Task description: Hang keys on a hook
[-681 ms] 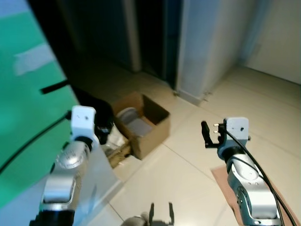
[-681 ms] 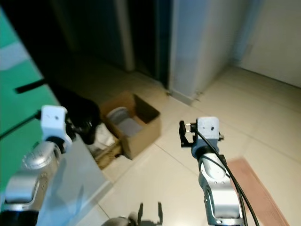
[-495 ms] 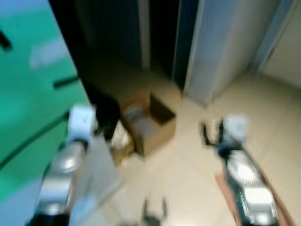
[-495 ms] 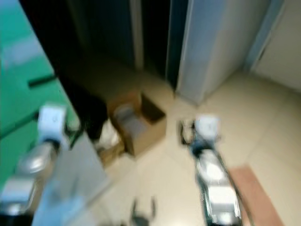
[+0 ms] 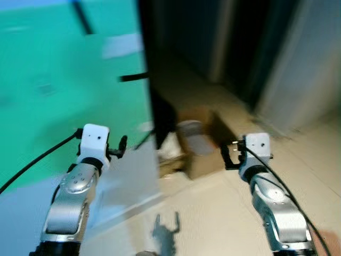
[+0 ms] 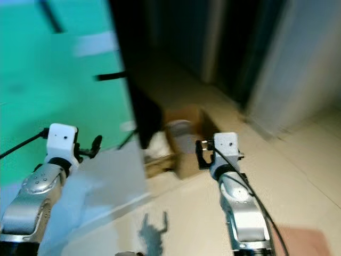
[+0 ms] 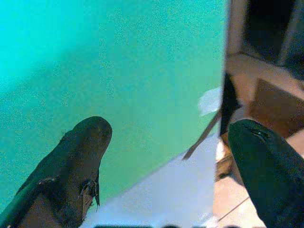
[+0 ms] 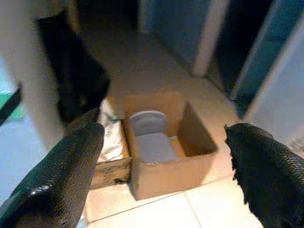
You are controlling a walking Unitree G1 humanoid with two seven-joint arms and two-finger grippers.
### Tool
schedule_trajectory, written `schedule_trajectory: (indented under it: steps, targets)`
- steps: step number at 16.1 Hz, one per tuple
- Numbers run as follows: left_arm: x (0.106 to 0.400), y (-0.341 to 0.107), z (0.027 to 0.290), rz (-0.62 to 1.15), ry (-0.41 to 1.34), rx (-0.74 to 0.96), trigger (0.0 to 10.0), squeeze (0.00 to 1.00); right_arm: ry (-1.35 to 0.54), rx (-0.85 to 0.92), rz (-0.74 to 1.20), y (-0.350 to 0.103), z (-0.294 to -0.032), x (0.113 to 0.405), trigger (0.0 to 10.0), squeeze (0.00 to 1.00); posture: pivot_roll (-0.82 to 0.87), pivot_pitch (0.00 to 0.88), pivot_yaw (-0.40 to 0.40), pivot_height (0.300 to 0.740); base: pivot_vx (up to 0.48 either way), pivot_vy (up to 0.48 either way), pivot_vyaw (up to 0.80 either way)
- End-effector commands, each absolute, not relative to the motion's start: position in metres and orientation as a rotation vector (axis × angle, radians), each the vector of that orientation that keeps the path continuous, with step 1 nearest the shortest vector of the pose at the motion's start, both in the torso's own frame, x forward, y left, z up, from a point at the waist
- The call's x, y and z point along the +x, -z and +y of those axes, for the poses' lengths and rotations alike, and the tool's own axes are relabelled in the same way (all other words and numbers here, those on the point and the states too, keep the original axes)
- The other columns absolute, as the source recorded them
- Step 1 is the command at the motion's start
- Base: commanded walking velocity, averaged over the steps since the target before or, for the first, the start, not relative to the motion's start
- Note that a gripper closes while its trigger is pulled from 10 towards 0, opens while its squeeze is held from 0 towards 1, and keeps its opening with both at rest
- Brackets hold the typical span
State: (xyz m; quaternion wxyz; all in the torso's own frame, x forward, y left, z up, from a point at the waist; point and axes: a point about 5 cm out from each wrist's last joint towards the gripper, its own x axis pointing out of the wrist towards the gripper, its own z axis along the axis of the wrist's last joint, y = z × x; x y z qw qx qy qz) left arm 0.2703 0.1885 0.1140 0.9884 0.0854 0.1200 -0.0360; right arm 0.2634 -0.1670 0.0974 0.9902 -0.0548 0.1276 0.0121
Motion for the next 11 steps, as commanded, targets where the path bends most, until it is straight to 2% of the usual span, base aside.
schedule_trajectory:
  steps: [1,6,8,11]
  targets:
    - [0.271,-0.114,0.19,0.259,0.073,0.16,10.0,0.0,-0.028,-0.107,0.258,-0.099,-0.167,0.264,10.0,1.0,-0.09,0.0,0.033,0.74,0.0,0.0,0.8]
    - [0.271,-0.116,0.186,0.248,0.094,0.129,10.0,0.0,-0.032,-0.1,0.265,-0.099,-0.167,0.266,10.0,1.0,-0.08,0.0,0.024,0.74,0.0,0.0,0.8]
    - [0.273,-0.12,0.183,0.218,0.09,0.172,10.0,0.0,0.042,-0.065,0.236,-0.102,-0.172,0.27,10.0,1.0,-0.08,0.0,0.021,0.74,0.0,0.0,0.8]
    - [0.273,-0.124,0.183,0.186,0.093,0.184,10.0,0.0,0.005,-0.071,0.206,-0.107,-0.166,0.271,10.0,1.0,-0.07,0.0,0.025,0.74,0.0,0.0,0.8]
